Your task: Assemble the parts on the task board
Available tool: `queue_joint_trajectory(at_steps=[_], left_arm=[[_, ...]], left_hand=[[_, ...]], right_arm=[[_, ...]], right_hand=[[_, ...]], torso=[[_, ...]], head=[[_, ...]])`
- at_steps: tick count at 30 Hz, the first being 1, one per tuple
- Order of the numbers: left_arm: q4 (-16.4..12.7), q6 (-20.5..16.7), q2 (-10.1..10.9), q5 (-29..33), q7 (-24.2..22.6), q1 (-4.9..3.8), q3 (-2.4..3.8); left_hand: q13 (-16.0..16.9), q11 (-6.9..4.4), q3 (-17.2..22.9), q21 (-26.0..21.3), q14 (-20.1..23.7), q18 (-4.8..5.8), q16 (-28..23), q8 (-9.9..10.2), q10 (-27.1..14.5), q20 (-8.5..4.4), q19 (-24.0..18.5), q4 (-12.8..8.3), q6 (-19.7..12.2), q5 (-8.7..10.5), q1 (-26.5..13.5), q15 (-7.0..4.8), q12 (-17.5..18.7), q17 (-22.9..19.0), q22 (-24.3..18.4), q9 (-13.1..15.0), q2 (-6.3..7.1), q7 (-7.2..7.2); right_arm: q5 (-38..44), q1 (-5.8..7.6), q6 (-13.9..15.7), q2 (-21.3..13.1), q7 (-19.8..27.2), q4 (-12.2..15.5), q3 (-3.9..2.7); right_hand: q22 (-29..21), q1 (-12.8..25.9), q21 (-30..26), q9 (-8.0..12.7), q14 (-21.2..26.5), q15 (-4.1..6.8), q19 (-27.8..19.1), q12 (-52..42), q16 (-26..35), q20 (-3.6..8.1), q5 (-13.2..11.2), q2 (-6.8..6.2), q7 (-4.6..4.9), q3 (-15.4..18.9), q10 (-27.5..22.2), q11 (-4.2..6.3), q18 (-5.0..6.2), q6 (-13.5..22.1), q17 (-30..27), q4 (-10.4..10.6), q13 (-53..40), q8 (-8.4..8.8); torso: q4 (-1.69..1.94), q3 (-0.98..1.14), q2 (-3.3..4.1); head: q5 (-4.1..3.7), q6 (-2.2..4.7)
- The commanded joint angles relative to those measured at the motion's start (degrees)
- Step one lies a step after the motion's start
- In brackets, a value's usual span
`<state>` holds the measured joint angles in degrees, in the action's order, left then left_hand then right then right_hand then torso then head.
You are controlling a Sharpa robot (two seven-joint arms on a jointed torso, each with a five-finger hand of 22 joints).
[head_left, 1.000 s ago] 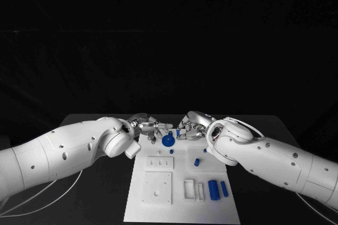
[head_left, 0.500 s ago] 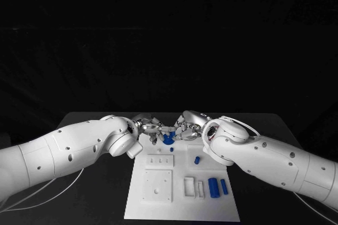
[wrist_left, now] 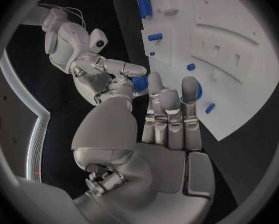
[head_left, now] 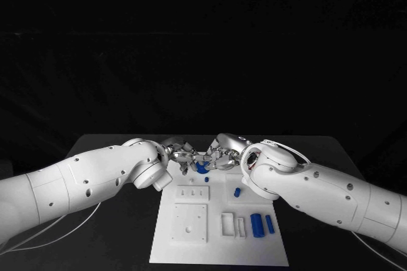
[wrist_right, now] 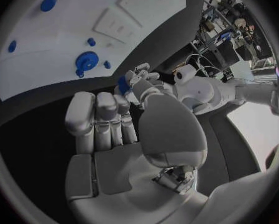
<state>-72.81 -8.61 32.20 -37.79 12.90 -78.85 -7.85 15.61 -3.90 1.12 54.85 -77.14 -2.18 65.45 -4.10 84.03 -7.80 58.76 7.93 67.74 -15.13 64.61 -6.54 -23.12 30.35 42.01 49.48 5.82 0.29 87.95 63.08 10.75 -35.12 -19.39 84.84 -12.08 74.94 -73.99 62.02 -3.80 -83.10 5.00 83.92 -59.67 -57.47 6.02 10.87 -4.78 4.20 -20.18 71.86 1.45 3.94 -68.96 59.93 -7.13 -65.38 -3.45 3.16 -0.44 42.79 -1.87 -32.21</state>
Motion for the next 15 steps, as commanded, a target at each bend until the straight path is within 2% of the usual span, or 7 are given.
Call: queue_joint_trajectory(at_steps=[1, 7, 15], left_arm=[[-0.1, -1.1, -0.3, -2.2, 1.0, -0.08, -0.03], [-0.2, -0.9, -0.4, -2.0, 1.0, -0.08, -0.05], [-0.7, 0.3, -0.5, -1.7, 1.0, -0.07, -0.05]], left_hand=[[0.0, 0.18, -0.1, -0.4, 0.3, 0.68, -0.3, 0.3, 2.2, 0.18, 0.3, -0.2, -0.4, 0.13, 0.3, -0.08, 0.3, -0.1, 0.2, -0.4, -0.15, 0.14], [0.0, 0.19, -0.3, -0.8, 0.3, 0.71, -0.2, 0.3, 2.2, 0.17, 0.5, -0.9, -0.3, -0.05, 0.6, -0.09, 0.3, -0.3, 0.7, -0.9, -0.97, 0.13], [-0.3, 0.26, -1.7, -2.2, 0.5, 0.83, -0.4, 0.3, 2.2, 0.22, 0.7, -3.8, -0.6, -1.76, 1.4, -0.02, 1.0, -0.8, 2.3, -2.3, -3.36, 0.15]], right_arm=[[0.7, 0.03, -1.2, 0.2, -0.2, 0.2, 0.05], [0.7, 0.03, -1.5, 0.5, -0.3, 0.0, 0.4], [0.9, 0.03, -1.7, 0.7, -0.6, -0.2, 0.61]], right_hand=[[8.1, 0.2, 0.0, -0.6, 0.1, 0.36, 1.4, 0.4, 0.2, 0.38, 0.3, 0.38, -0.82, -0.2, -0.1, 0.34, -0.55, -1.9, -0.1, 0.1, 0.0, -0.19], [8.1, 0.2, 0.0, -0.6, 0.1, 0.36, 1.4, 0.4, 0.2, 0.39, 0.4, 0.4, -0.83, -0.1, -0.2, 0.35, -0.57, -1.9, -0.1, 0.1, 0.0, -0.19], [8.1, 0.2, 0.0, -0.6, 0.1, 0.36, 1.4, 0.4, 0.2, 0.39, 0.4, 0.4, -0.83, -0.1, -0.2, 0.35, -0.57, -1.9, -0.1, 0.1, 0.0, -0.19]], torso=[[-0.03, -0.04, 0.02], [-0.01, 0.03, -0.01], [-0.01, -0.01, 0.02]], head=[[-0.04, -0.07], [-0.04, -0.1], [-0.09, -0.15]])
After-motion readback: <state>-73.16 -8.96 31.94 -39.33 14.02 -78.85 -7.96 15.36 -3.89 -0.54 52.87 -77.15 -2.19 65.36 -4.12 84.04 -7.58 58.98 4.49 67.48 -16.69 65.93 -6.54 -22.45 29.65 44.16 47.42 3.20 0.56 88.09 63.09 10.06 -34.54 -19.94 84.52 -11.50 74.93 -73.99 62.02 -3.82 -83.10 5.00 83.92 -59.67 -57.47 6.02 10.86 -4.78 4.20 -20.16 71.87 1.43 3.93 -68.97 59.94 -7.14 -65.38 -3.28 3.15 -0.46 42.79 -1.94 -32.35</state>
